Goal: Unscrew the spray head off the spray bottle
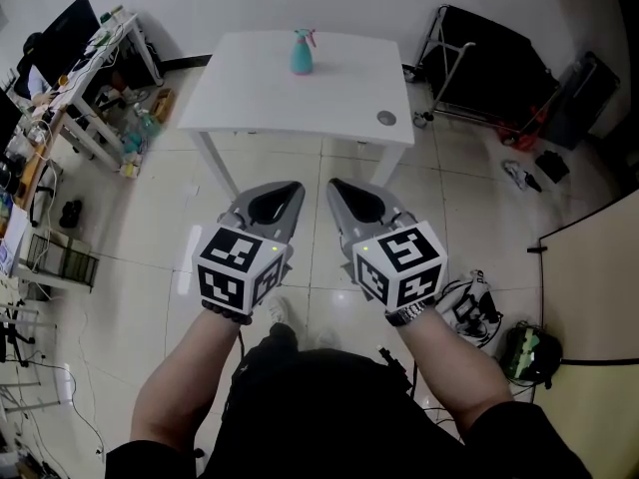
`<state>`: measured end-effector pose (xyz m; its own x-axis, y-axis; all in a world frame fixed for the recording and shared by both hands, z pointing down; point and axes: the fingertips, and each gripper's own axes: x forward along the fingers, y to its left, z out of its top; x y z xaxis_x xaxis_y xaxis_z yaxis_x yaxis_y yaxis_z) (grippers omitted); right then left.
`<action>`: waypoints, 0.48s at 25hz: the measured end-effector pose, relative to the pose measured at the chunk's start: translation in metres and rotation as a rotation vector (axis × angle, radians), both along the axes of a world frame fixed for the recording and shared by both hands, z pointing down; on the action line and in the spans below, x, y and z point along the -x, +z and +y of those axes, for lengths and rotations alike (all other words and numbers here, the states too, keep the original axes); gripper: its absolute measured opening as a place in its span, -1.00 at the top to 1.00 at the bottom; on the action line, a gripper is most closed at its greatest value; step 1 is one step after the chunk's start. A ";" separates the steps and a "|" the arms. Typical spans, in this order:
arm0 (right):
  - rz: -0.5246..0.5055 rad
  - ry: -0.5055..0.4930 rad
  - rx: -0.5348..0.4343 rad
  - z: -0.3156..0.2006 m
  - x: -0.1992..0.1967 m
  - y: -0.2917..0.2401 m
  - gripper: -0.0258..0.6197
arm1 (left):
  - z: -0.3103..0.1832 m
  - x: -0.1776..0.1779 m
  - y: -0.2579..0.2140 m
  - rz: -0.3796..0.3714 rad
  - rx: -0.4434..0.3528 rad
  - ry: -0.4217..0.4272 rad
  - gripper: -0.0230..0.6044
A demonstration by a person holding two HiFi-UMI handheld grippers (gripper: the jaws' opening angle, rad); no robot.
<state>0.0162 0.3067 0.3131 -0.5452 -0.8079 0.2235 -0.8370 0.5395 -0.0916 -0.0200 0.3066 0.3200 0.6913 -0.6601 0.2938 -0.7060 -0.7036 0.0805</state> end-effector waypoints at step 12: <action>0.028 0.051 0.001 -0.060 0.032 -0.002 0.95 | -0.063 0.031 -0.002 0.031 -0.001 0.048 0.88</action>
